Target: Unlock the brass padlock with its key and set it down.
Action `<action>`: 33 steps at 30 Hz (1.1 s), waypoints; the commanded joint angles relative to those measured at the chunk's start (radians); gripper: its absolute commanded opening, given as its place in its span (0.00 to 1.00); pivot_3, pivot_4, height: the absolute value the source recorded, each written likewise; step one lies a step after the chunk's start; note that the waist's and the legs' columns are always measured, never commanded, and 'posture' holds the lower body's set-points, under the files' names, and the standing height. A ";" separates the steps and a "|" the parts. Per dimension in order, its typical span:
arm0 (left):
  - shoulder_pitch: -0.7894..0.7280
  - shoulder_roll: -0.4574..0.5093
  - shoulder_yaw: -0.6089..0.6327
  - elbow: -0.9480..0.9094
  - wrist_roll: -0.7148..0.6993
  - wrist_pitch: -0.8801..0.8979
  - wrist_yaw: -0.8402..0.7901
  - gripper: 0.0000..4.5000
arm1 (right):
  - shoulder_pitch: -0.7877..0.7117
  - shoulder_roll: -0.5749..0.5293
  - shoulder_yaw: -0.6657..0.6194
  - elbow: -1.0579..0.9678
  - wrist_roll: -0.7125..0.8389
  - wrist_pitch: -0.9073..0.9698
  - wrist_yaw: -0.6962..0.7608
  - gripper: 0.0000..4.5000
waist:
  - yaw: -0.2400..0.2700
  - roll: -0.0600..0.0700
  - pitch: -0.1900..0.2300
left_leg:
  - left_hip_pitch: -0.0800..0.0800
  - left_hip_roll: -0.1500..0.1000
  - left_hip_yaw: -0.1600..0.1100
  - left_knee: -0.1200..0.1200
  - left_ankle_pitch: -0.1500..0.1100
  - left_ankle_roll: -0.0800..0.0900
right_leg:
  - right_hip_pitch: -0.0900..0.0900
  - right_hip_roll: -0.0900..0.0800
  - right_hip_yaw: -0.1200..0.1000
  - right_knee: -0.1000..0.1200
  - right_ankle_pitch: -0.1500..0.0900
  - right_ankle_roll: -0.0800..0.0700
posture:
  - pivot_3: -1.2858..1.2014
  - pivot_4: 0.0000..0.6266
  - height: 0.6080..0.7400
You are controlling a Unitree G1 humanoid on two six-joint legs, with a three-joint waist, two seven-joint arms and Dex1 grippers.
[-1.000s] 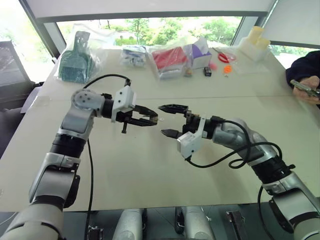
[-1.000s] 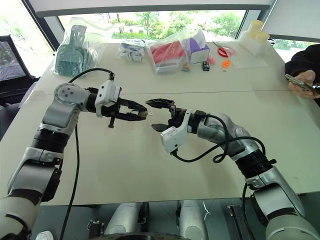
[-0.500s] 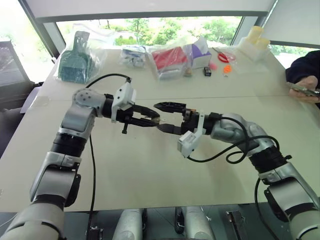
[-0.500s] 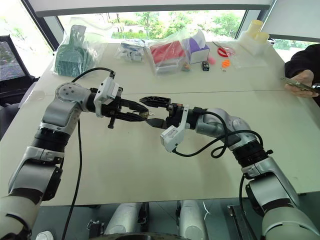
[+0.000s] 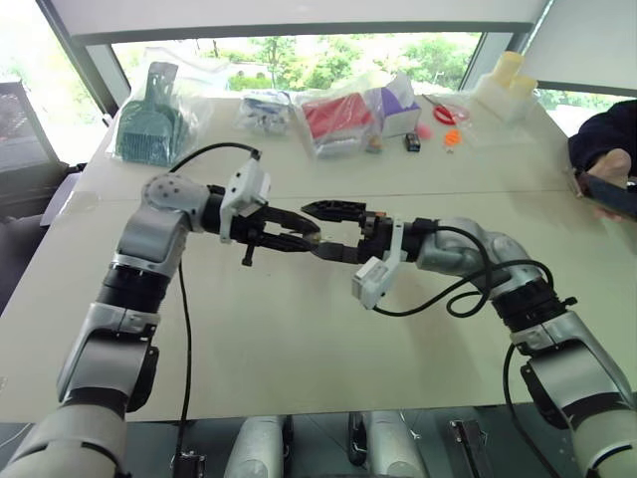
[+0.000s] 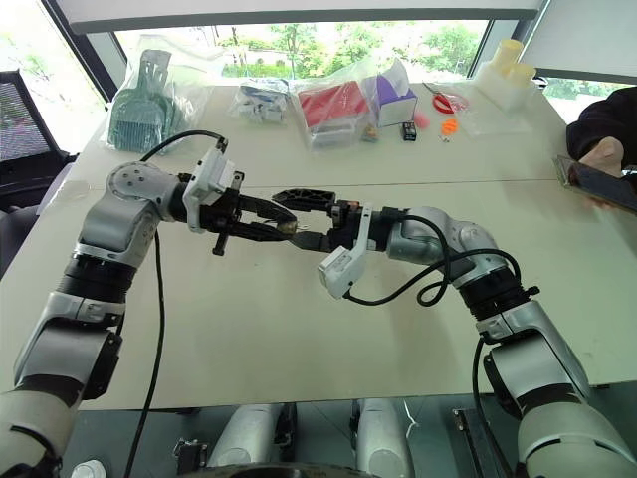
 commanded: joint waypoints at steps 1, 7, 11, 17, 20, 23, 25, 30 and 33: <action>-0.011 0.013 0.032 -0.034 -0.011 -0.006 0.006 0.17 | -0.009 -0.004 -0.011 -0.013 0.035 0.013 0.021 0.83 | 0.000 0.000 0.000 | 0.000 0.000 0.000 0.000 0.000 0.000 | 0.000 0.000 0.000 0.000 0.000 0.000 | 0.52 0.24 1.00; -0.013 0.013 0.030 -0.034 -0.010 -0.008 0.011 0.17 | -0.013 -0.002 -0.020 -0.017 0.035 -0.005 0.009 0.33 | 0.000 0.000 0.000 | 0.000 0.000 0.000 0.000 0.000 0.000 | 0.000 0.000 0.000 0.000 0.000 0.000 | 0.52 0.24 1.00; -0.017 0.011 0.031 -0.030 -0.009 -0.010 0.010 0.17 | -0.017 -0.004 -0.018 -0.017 0.033 -0.009 0.007 0.01 | 0.000 0.000 0.000 | 0.000 0.000 0.000 0.000 0.000 0.000 | 0.000 0.000 0.000 0.000 0.000 0.000 | 0.52 0.24 1.00; -0.023 0.008 0.032 -0.021 -0.004 -0.008 0.009 0.17 | -0.012 -0.002 -0.023 -0.021 0.028 -0.011 -0.004 0.01 | 0.000 0.000 0.000 | 0.000 0.000 0.000 0.000 0.000 0.000 | 0.000 0.000 0.000 0.000 0.000 0.000 | 0.52 0.24 1.00; -0.026 0.006 0.030 -0.015 0.001 -0.008 0.010 0.17 | -0.010 0.005 -0.022 -0.027 0.030 -0.003 -0.003 0.01 | 0.000 0.000 0.000 | 0.000 0.000 0.000 0.000 0.000 0.000 | 0.000 0.000 0.000 0.000 0.000 0.000 | 0.52 0.24 1.00; -0.027 0.005 0.030 -0.013 0.003 -0.008 0.009 0.17 | -0.007 0.014 -0.026 -0.030 0.057 -0.002 0.000 0.01 | 0.000 0.000 0.000 | 0.000 0.000 0.000 0.000 0.000 0.000 | 0.000 0.000 0.000 0.000 0.000 0.000 | 0.52 0.24 1.00; -0.027 0.006 0.030 -0.012 0.004 -0.008 0.008 0.17 | -0.008 0.014 -0.029 -0.031 0.058 -0.003 -0.001 0.12 | 0.000 0.000 0.000 | 0.000 0.000 0.000 0.000 0.000 0.000 | 0.000 0.000 0.000 0.000 0.000 0.000 | 0.52 0.24 1.00; -0.031 0.009 0.033 -0.001 0.008 -0.012 0.002 0.17 | -0.008 0.000 -0.032 -0.027 0.020 -0.031 -0.011 0.38 | 0.000 0.000 0.000 | 0.000 0.000 0.000 0.000 0.000 0.000 | 0.000 0.000 0.000 0.000 0.000 0.000 | 0.52 0.24 1.00; -0.034 0.009 0.034 0.002 0.009 -0.013 0.000 0.17 | -0.009 0.002 -0.033 -0.026 0.015 -0.041 -0.016 0.38 | 0.000 0.000 0.000 | 0.000 0.000 0.000 0.000 0.000 0.000 | 0.000 0.000 0.000 0.000 0.000 0.000 | 0.52 0.24 1.00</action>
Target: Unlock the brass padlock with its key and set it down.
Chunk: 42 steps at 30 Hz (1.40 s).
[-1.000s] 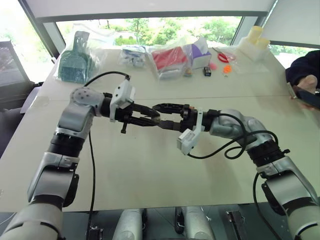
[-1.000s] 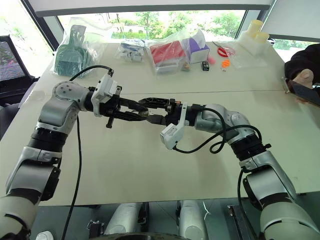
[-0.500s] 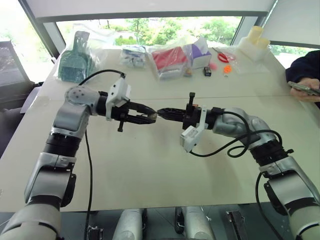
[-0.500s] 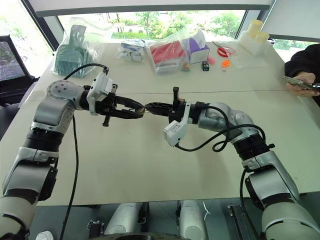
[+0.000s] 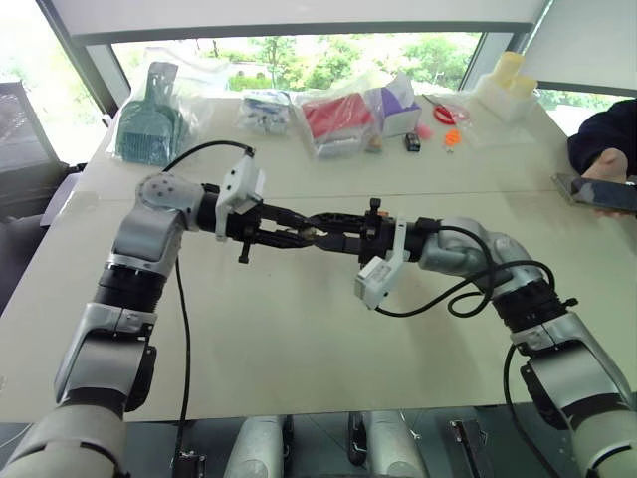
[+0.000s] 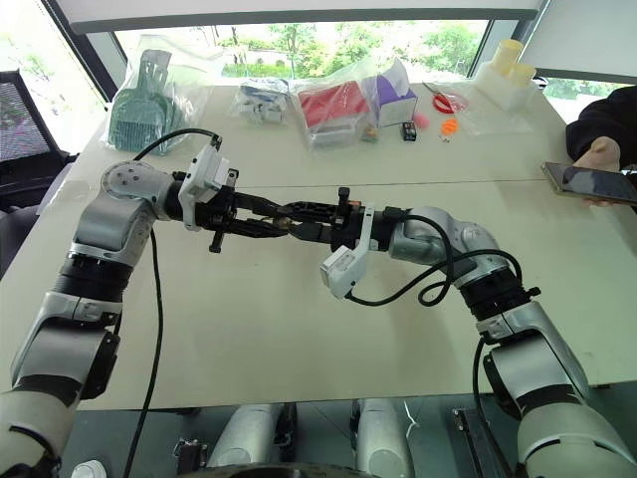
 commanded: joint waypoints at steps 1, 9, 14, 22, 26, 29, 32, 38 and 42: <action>-0.034 0.005 0.016 -0.013 -0.004 -0.009 -0.005 0.17 | -0.014 0.002 -0.017 -0.027 0.002 -0.018 -0.023 0.38 | 0.000 0.000 0.000 | 0.000 0.000 0.000 0.000 0.000 0.000 | 0.000 0.000 0.000 0.000 0.000 0.000 | 0.52 0.24 1.00; -0.038 0.001 0.015 -0.013 -0.006 -0.008 -0.005 0.17 | -0.022 0.014 -0.003 -0.020 -0.012 -0.030 -0.026 0.27 | 0.000 0.000 0.000 | 0.000 0.000 0.000 0.000 0.000 0.000 | 0.000 0.000 0.000 0.000 0.000 0.000 | 0.52 0.24 1.00; -0.035 -0.002 0.019 -0.027 -0.013 0.005 -0.006 0.17 | -0.027 0.018 0.006 -0.012 -0.023 -0.031 -0.029 0.01 | 0.000 0.000 0.000 | 0.000 0.000 0.000 0.000 0.000 0.000 | 0.000 0.000 0.000 0.000 0.000 0.000 | 0.52 0.24 1.00; -0.014 0.009 0.021 -0.075 -0.022 0.047 -0.012 0.17 | -0.035 0.021 0.011 0.009 -0.024 -0.031 -0.024 0.01 | -0.001 0.000 0.000 | 0.000 0.000 0.000 0.000 0.000 0.000 | 0.000 0.000 0.000 0.000 0.000 0.000 | 0.52 0.24 1.00; -0.008 0.025 0.014 -0.079 -0.006 0.079 0.004 0.28 | -0.029 0.016 0.010 0.012 -0.022 -0.031 -0.021 0.00 | -0.001 0.000 0.000 | 0.000 0.000 0.000 0.000 0.000 0.000 | 0.000 0.000 0.000 0.000 0.000 0.000 | 0.52 0.24 1.00; -0.004 0.030 0.014 -0.093 -0.014 0.105 0.002 0.56 | -0.028 0.015 0.010 0.010 -0.023 -0.028 -0.022 0.00 | 0.000 0.000 0.000 | 0.000 0.000 0.000 0.000 0.000 0.000 | 0.000 0.000 0.000 0.000 0.000 0.000 | 0.52 0.24 1.00; -0.002 0.036 0.015 -0.108 -0.024 0.132 -0.004 0.88 | -0.027 0.016 0.011 0.008 -0.022 -0.024 -0.021 0.00 | -0.001 0.000 0.000 | 0.000 0.000 0.000 0.000 0.000 0.000 | 0.000 0.000 0.000 0.000 0.000 0.000 | 0.52 0.24 1.00; -0.003 0.043 0.038 -0.103 -0.020 0.117 0.026 1.00 | -0.021 0.017 0.013 0.004 -0.017 -0.014 -0.017 0.00 | -0.001 0.000 0.000 | 0.000 0.000 0.000 0.000 0.000 0.000 | 0.000 0.000 0.000 0.000 0.000 0.000 | 0.52 0.24 1.00; -0.012 0.057 0.059 -0.075 -0.018 0.111 0.049 1.00 | -0.014 0.015 0.012 0.000 -0.015 -0.007 -0.016 0.00 | -0.002 0.000 0.000 | 0.000 0.000 0.000 0.000 0.000 0.000 | 0.000 0.000 0.000 0.000 0.000 0.000 | 0.52 0.24 1.00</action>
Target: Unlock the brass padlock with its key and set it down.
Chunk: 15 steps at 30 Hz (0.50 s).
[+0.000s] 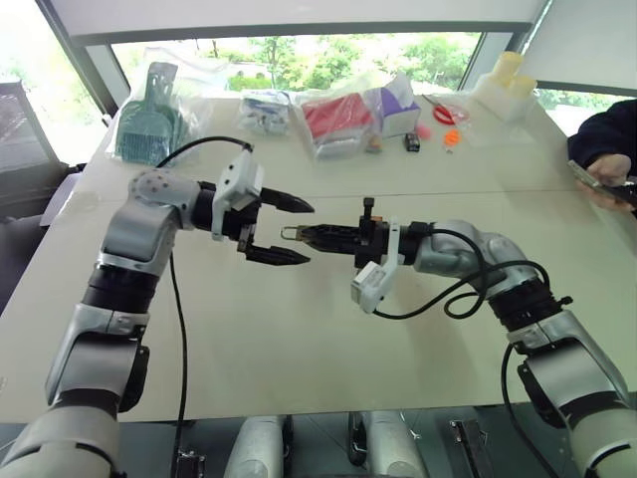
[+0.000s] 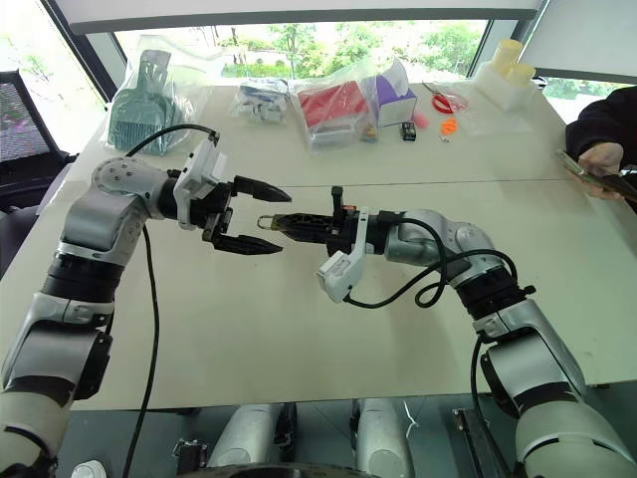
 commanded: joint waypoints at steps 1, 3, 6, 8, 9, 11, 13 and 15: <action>-0.016 0.025 0.047 0.011 -0.004 -0.018 0.022 1.00 | -0.003 0.002 -0.012 -0.022 0.020 0.006 -0.002 0.00 | -0.001 0.000 0.000 | 0.000 0.000 0.000 0.000 0.000 0.000 | 0.000 0.000 0.000 0.000 0.000 0.000 | 0.52 0.24 1.00; -0.013 0.037 0.050 0.016 -0.006 -0.020 0.021 0.88 | -0.001 0.000 -0.012 -0.022 0.019 0.005 -0.002 0.00 | -0.001 0.000 0.000 | 0.000 0.000 0.000 0.000 0.000 0.000 | 0.000 0.000 0.000 0.000 0.000 0.000 | 0.52 0.24 1.00; 0.003 0.060 0.062 0.007 -0.013 -0.010 0.026 0.60 | 0.002 -0.002 -0.013 -0.024 0.019 0.006 -0.001 0.00 | -0.001 0.000 0.000 | 0.000 0.000 0.000 0.000 0.000 0.000 | 0.000 0.000 0.000 0.000 0.000 0.000 | 0.52 0.24 1.00; 0.011 0.067 0.073 -0.003 -0.025 0.003 0.029 0.40 | 0.001 -0.002 -0.014 -0.025 0.020 0.006 0.001 0.00 | -0.002 0.000 0.000 | 0.000 0.000 0.000 0.000 0.000 0.000 | 0.000 0.000 0.000 0.000 0.000 0.000 | 0.52 0.24 1.00; 0.014 0.069 0.076 -0.008 -0.030 0.009 0.030 0.29 | 0.001 -0.003 -0.014 -0.025 0.020 0.006 0.001 0.00 | -0.001 0.000 0.000 | 0.000 0.000 0.000 0.000 0.000 0.000 | 0.000 0.000 0.000 0.000 0.000 0.000 | 0.52 0.24 1.00; 0.023 0.072 0.079 -0.021 -0.037 0.019 0.033 0.08 | 0.000 -0.002 -0.014 -0.025 0.020 0.006 0.002 0.00 | -0.001 0.000 0.000 | 0.000 0.000 0.000 0.000 0.000 0.000 | 0.000 0.000 0.000 0.000 0.000 0.000 | 0.52 0.24 1.00; 0.040 0.075 0.077 -0.040 -0.041 0.024 0.032 0.02 | -0.002 -0.001 -0.014 -0.025 0.020 0.006 0.002 0.00 | -0.001 0.000 0.000 | 0.000 0.000 0.000 0.000 0.000 0.000 | 0.000 0.000 0.000 0.000 0.000 0.000 | 0.52 0.24 1.00; 0.055 0.079 0.067 -0.058 -0.038 0.028 0.032 0.02 | -0.004 -0.001 -0.014 -0.023 0.021 0.005 0.003 0.00 | -0.002 0.000 0.000 | 0.000 0.000 0.000 0.000 0.000 0.000 | 0.000 0.000 0.000 0.000 0.000 0.000 | 0.52 0.24 1.00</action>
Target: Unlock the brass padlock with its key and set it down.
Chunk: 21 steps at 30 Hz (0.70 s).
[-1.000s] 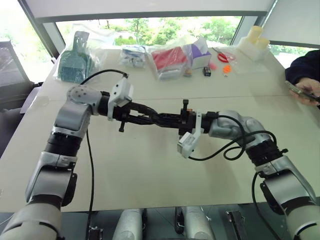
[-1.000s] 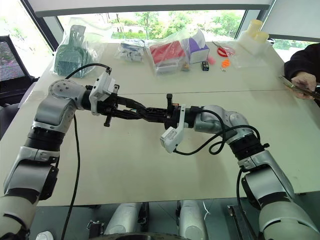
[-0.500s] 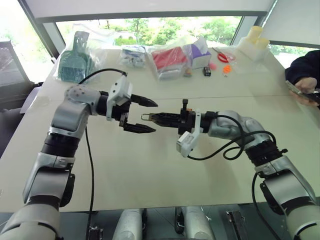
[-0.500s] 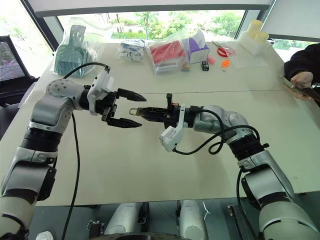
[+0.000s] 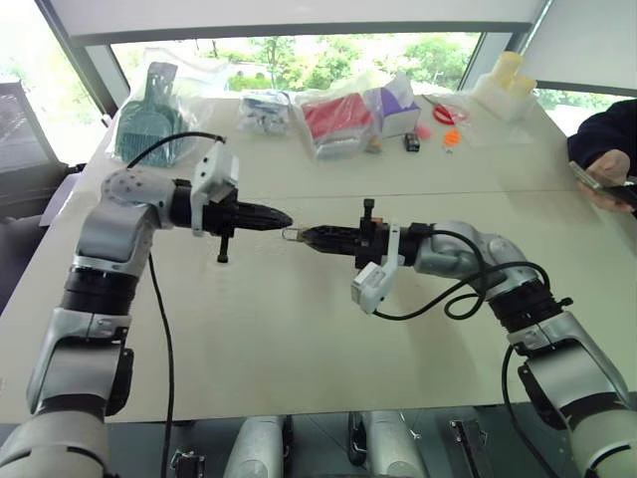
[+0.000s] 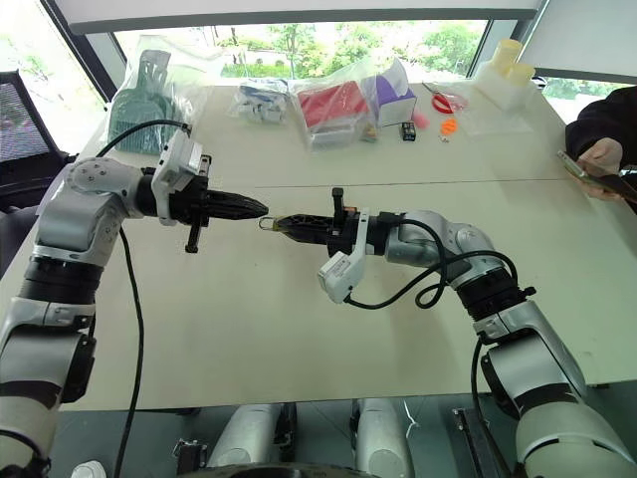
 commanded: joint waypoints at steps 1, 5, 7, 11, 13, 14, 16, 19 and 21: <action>0.011 0.014 0.015 -0.055 -0.015 0.007 0.001 0.02 | -0.011 0.000 -0.013 -0.022 0.021 0.002 -0.003 0.00 | 0.000 0.000 0.000 | 0.000 0.000 0.000 0.000 0.000 0.000 | 0.000 0.000 0.000 0.000 0.000 0.000 | 0.52 0.24 1.00; 0.028 0.023 -0.015 -0.056 0.018 -0.002 0.006 0.02 | -0.013 0.002 -0.012 -0.020 0.023 0.002 0.000 0.00 | 0.001 0.000 0.000 | 0.000 0.000 0.000 0.000 0.000 0.000 | 0.000 0.000 0.000 0.000 0.000 0.000 | 0.52 0.24 1.00; 0.032 0.019 -0.027 -0.041 0.041 -0.031 0.012 0.02 | -0.013 0.002 -0.012 -0.020 0.022 0.002 0.001 0.00 | 0.001 0.000 0.000 | 0.000 0.000 0.000 0.000 0.000 0.000 | 0.000 0.000 0.000 0.000 0.000 0.000 | 0.52 0.24 1.00; 0.019 -0.009 -0.034 0.031 0.084 -0.094 0.042 0.02 | -0.014 0.004 -0.013 -0.022 0.021 0.003 0.001 0.00 | 0.001 0.000 0.000 | 0.000 0.000 0.000 0.000 0.000 0.000 | 0.000 0.000 0.000 0.000 0.000 0.000 | 0.52 0.24 1.00; 0.005 -0.023 -0.030 0.058 0.088 -0.107 0.054 0.02 | -0.013 0.005 -0.014 -0.023 0.023 0.005 0.002 0.00 | 0.001 0.000 0.000 | 0.000 0.000 0.000 0.000 0.000 0.000 | 0.000 0.000 0.000 0.000 0.000 0.000 | 0.52 0.24 1.00; -0.003 -0.031 -0.026 0.073 0.091 -0.114 0.063 0.02 | -0.013 0.004 -0.014 -0.025 0.023 0.006 0.002 0.00 | 0.001 0.000 0.000 | 0.000 0.000 0.000 0.000 0.000 0.000 | 0.000 0.000 0.000 0.000 0.000 0.000 | 0.52 0.24 1.00; -0.014 -0.043 -0.020 0.098 0.096 -0.127 0.078 0.02 | -0.010 0.004 -0.015 -0.030 0.025 0.008 0.003 0.00 | 0.001 0.000 0.000 | 0.000 0.000 0.000 0.000 0.000 0.000 | 0.000 0.000 0.000 0.000 0.000 0.000 | 0.52 0.24 1.00; -0.024 -0.055 -0.007 0.113 0.086 -0.130 0.089 0.02 | -0.004 0.004 -0.014 -0.037 0.026 0.012 0.005 0.00 | 0.001 0.000 0.000 | 0.000 0.000 0.001 0.000 0.000 0.000 | 0.000 0.000 0.000 0.000 0.000 0.000 | 0.52 0.24 1.00; -0.026 -0.052 -0.002 0.113 0.079 -0.127 0.088 0.02 | -0.002 0.004 -0.013 -0.036 0.026 0.014 0.006 0.00 | 0.000 0.000 0.000 | 0.000 0.000 0.001 0.000 0.000 0.000 | 0.000 0.000 0.000 0.000 0.000 0.000 | 0.52 0.24 1.00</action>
